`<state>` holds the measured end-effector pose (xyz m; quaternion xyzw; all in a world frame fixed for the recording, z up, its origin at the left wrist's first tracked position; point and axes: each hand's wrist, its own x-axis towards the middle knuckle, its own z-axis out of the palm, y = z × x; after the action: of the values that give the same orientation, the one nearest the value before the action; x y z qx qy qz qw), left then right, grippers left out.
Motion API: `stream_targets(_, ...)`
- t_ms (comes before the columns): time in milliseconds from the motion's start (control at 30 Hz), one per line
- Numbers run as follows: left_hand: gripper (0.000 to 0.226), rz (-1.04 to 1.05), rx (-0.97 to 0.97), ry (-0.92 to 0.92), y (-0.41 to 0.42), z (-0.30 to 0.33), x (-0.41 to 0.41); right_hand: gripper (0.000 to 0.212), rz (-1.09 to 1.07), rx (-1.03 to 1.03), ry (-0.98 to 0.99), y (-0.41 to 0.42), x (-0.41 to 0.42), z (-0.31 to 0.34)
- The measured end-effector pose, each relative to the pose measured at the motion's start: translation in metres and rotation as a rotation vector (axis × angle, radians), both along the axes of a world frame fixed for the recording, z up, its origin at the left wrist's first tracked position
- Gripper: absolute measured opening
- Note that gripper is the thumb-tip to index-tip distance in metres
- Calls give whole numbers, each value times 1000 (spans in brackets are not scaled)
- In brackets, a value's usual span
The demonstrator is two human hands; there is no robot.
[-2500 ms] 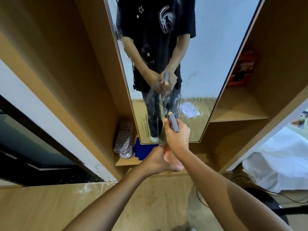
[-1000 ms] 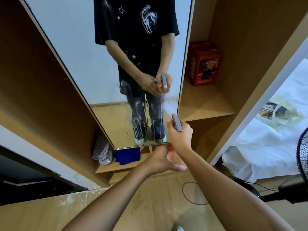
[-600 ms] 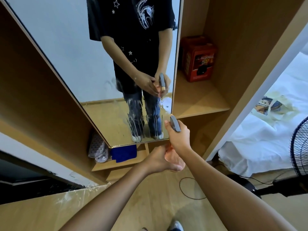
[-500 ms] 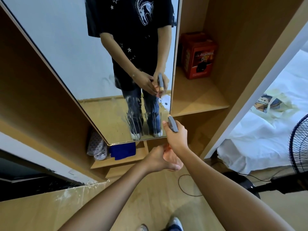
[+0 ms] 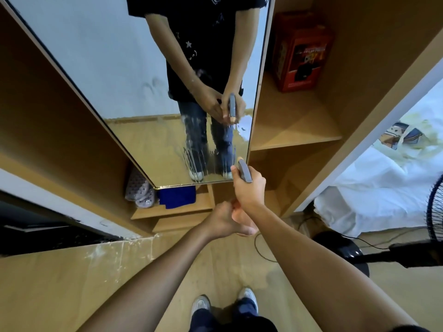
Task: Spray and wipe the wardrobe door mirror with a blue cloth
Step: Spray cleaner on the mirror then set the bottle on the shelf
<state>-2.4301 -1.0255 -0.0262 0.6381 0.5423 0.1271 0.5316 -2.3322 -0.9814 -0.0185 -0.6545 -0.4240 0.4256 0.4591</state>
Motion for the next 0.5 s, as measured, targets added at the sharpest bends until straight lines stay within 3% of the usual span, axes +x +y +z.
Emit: stream_targets(500, 61, 125, -44, -76, -6, -2, -38, 20, 124, 14, -21, 3, -40, -4)
